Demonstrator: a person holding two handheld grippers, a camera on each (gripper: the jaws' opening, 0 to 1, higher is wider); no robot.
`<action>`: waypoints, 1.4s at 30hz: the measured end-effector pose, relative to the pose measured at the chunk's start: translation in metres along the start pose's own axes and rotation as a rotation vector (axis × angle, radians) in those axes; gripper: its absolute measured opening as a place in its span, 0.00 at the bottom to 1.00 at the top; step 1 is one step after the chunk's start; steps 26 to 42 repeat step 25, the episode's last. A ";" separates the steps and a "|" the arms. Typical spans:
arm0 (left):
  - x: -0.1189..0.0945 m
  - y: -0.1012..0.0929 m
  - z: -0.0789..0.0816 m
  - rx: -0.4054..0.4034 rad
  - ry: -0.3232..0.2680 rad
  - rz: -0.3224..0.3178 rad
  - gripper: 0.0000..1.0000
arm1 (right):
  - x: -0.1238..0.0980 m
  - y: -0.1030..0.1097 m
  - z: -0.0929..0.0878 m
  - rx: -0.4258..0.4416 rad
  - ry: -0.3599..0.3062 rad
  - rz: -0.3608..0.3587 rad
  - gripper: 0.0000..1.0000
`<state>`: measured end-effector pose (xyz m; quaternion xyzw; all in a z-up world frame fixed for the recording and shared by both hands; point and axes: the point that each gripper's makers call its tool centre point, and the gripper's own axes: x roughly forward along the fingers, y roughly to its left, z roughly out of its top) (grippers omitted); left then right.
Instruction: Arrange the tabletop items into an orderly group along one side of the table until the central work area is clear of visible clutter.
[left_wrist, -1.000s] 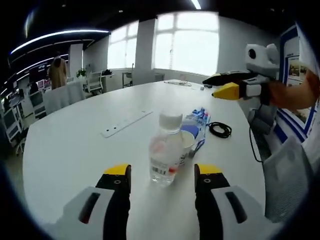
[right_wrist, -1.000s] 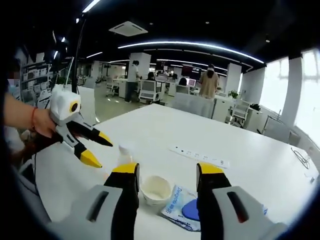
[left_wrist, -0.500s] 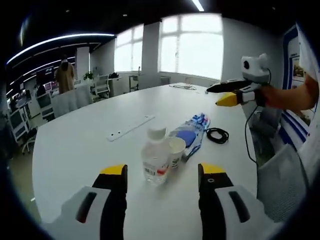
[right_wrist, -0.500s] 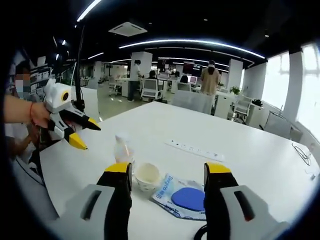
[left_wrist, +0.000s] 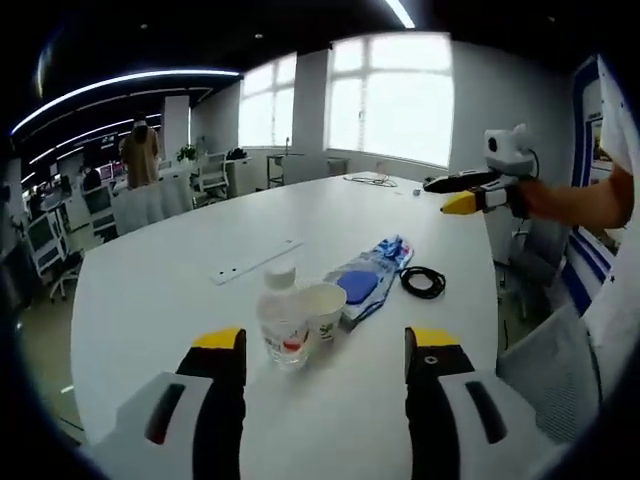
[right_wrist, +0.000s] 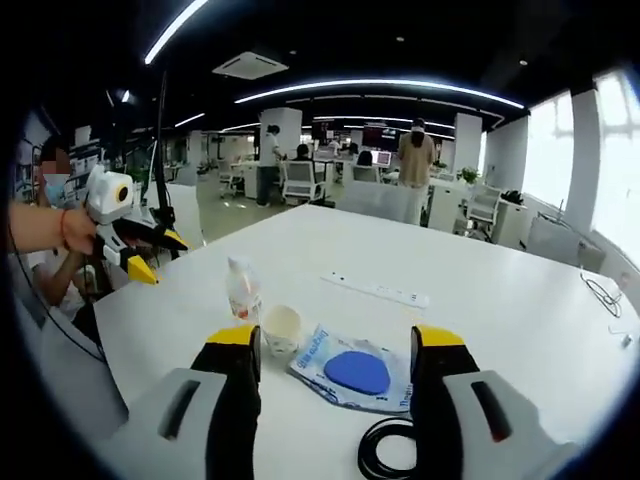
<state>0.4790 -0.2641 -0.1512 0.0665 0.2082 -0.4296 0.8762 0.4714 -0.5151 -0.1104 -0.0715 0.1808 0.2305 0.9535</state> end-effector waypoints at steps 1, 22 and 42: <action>0.000 -0.002 0.001 -0.004 -0.001 0.000 0.68 | -0.003 -0.002 -0.001 0.013 -0.002 0.004 0.61; 0.003 -0.071 0.005 -0.066 -0.016 0.006 0.86 | -0.077 -0.058 -0.063 0.073 0.076 0.043 0.74; 0.006 -0.080 -0.001 -0.079 -0.006 0.005 0.90 | -0.084 -0.063 -0.072 0.066 0.093 0.045 0.76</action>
